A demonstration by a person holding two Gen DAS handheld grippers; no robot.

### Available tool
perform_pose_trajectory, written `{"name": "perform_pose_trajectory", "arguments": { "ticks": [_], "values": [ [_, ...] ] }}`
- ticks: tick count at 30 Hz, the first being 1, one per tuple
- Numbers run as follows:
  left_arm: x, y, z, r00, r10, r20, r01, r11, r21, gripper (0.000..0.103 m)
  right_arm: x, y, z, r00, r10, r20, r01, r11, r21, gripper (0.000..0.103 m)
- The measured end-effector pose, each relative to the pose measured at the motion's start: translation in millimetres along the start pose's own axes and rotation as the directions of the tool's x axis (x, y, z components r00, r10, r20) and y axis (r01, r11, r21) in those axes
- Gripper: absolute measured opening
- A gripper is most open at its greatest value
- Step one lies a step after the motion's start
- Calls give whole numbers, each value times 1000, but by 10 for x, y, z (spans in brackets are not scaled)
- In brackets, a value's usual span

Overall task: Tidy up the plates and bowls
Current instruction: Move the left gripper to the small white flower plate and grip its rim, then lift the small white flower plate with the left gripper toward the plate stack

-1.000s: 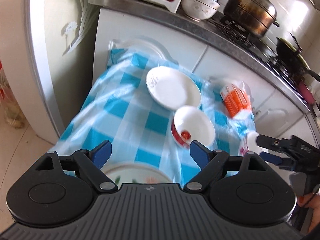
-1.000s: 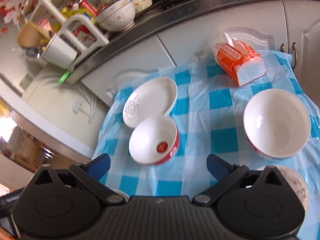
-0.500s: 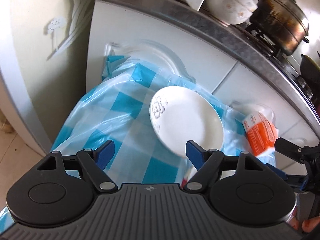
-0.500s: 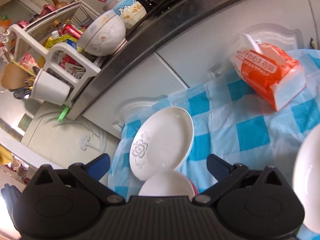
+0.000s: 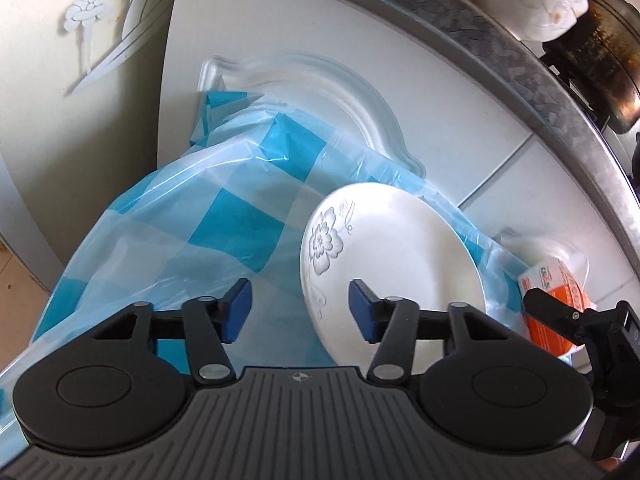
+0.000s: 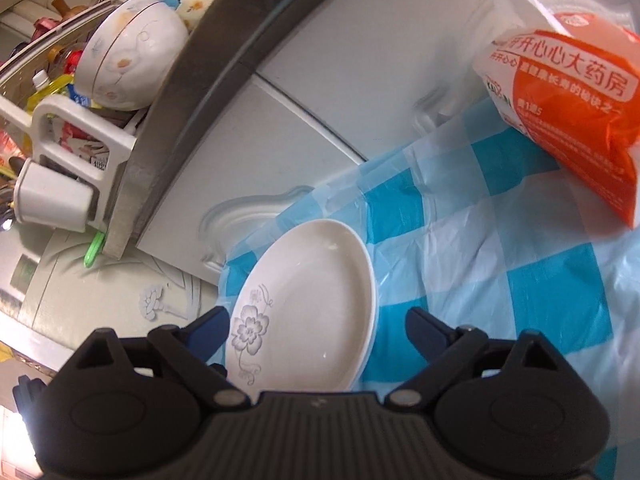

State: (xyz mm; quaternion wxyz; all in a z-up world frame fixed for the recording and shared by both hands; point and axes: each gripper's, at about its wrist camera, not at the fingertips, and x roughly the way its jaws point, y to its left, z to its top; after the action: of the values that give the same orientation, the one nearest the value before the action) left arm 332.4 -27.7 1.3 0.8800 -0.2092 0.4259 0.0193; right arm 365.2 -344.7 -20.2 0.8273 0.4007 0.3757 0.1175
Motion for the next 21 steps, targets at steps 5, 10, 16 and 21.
{"name": "perform_pose_trajectory", "arguments": {
  "ticks": [5, 10, 16, 21],
  "values": [
    [109, -20, 10, 1000, 3, -14, -3, 1000, -3, 44, 124, -53, 53, 999, 32, -16, -32, 999, 9, 83],
    [213, -54, -1, 999, 7, -32, -6, 1000, 7, 38, 213, -75, 58, 999, 29, -34, -29, 1000, -2, 81],
    [261, -89, 2, 1000, -5, -30, 6, 1000, 20, 28, 282, -78, 56, 998, 39, -55, -40, 999, -31, 78],
    [264, -142, -37, 1000, 9, -24, -8, 999, 51, 16, 319, -33, 47, 998, 29, -62, -33, 997, -70, 78]
  ]
}}
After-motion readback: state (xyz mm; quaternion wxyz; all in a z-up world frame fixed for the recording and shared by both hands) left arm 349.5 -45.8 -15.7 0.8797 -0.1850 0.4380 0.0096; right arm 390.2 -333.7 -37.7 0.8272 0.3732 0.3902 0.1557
